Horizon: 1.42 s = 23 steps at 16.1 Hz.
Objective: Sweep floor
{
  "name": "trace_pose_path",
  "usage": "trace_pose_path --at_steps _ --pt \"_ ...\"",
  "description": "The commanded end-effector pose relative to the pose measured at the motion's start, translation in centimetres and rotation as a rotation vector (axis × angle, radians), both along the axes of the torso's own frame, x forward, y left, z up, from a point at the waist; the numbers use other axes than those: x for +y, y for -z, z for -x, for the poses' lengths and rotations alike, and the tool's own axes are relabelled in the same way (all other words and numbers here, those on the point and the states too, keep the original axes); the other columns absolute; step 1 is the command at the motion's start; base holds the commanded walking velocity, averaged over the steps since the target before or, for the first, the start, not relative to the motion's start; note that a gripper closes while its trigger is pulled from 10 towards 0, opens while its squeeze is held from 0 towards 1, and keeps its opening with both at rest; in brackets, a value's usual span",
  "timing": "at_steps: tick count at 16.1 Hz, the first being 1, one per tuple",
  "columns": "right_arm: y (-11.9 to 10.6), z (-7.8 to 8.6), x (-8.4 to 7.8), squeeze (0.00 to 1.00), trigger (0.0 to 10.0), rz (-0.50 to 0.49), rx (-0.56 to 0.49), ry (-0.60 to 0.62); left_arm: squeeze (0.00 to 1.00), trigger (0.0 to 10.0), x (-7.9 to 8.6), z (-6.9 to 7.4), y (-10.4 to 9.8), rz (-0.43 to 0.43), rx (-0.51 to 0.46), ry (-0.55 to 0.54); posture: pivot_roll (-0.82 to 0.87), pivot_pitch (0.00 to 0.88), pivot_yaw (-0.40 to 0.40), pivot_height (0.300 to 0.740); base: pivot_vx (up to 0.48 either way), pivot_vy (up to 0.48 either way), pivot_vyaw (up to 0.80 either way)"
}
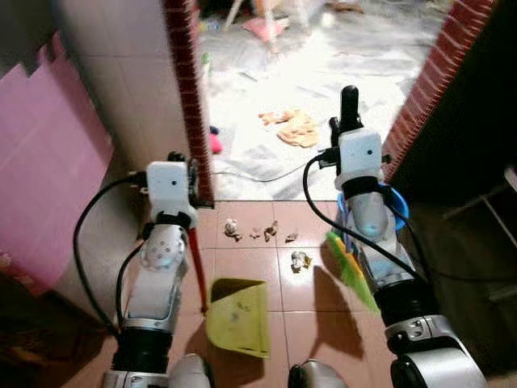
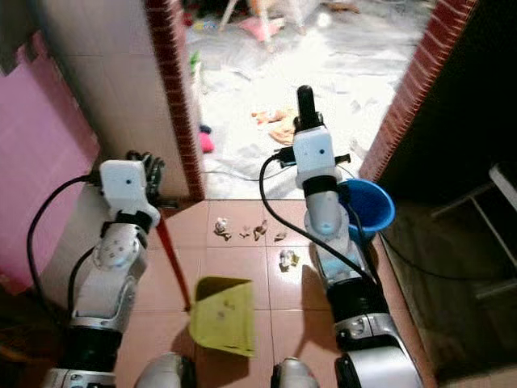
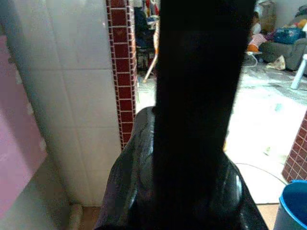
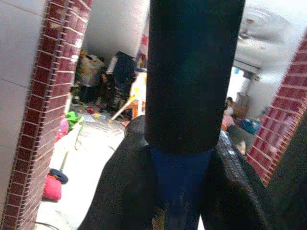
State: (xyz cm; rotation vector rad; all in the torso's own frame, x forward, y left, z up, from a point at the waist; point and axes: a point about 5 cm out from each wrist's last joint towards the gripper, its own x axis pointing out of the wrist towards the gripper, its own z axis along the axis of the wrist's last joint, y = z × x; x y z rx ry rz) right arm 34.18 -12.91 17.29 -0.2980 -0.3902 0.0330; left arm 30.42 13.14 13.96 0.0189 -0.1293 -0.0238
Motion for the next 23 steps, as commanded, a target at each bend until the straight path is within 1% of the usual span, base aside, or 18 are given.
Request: trace_pose_path --at_steps 1,13,23 --pt "-0.77 0.08 -0.14 0.00 10.0 0.011 -0.045 -0.007 0.00 10.0 -0.43 -0.49 -1.71 0.016 -0.075 0.020 0.00 0.047 -0.003 0.740 0.292 0.000 -0.49" --pt "-0.15 0.23 -0.19 0.00 10.0 -0.005 -0.020 -0.018 0.00 10.0 -0.71 -0.33 -1.66 0.030 -0.073 0.035 0.00 0.064 -0.001 0.740 0.398 0.000 0.00" --pt "0.19 0.27 -0.05 0.00 10.0 -0.009 -0.007 -0.027 0.00 10.0 -1.15 -0.21 -1.49 0.030 -0.063 0.045 -0.01 0.071 0.000 0.740 0.395 0.272 0.00"
